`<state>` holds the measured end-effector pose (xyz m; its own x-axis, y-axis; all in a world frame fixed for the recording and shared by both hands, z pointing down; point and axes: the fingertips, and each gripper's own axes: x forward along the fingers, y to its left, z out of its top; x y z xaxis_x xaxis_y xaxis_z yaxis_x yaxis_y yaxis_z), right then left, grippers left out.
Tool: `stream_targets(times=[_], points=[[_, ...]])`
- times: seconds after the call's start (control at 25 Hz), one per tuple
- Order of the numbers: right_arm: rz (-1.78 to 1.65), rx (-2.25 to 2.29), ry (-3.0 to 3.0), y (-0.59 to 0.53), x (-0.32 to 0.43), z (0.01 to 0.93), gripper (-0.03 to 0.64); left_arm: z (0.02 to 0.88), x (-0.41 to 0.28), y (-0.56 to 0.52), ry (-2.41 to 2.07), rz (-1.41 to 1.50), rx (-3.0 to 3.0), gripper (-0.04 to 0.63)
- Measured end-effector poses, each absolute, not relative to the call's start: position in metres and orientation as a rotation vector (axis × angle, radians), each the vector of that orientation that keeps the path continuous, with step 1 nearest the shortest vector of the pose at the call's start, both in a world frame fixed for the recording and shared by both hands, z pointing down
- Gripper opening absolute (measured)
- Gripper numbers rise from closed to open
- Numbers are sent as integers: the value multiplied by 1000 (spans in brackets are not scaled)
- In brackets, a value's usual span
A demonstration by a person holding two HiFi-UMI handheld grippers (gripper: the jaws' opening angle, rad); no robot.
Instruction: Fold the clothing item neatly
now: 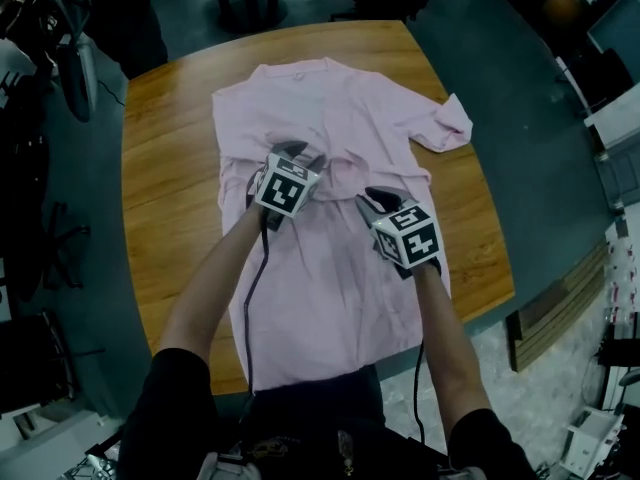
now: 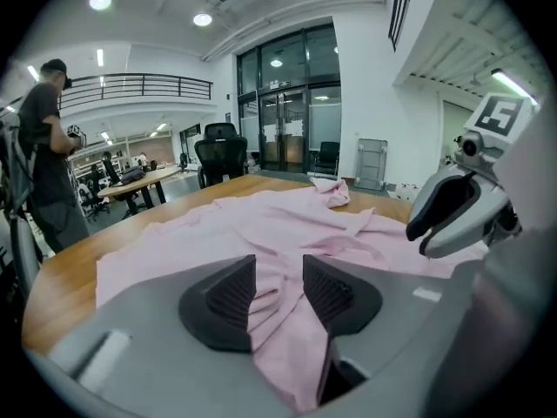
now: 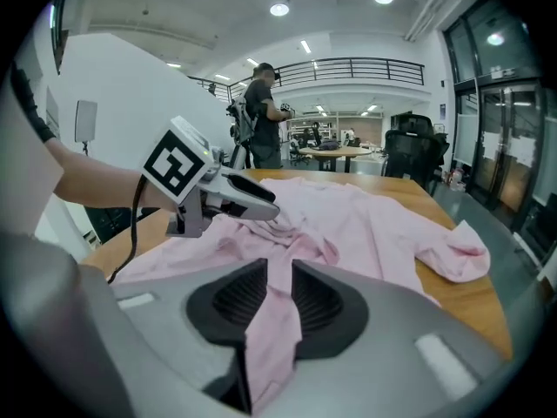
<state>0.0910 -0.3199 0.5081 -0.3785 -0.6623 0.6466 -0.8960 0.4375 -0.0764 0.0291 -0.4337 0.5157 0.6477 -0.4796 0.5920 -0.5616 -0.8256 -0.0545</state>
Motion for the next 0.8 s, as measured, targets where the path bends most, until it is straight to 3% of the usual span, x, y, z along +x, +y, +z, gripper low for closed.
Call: stream_targets(times=[0.44,0.72,0.8], points=[[406,1037,-2268,-459,9,493,87,507,-74,-485,-1067,977,2617,179],[428,758,-2244,-502,-30,537,124,546,-93,-518,-1039,1012,2547,179],[427,755,-2206,-502,-24,545,30,559,-97,-521,-1017,1030,2520,179]])
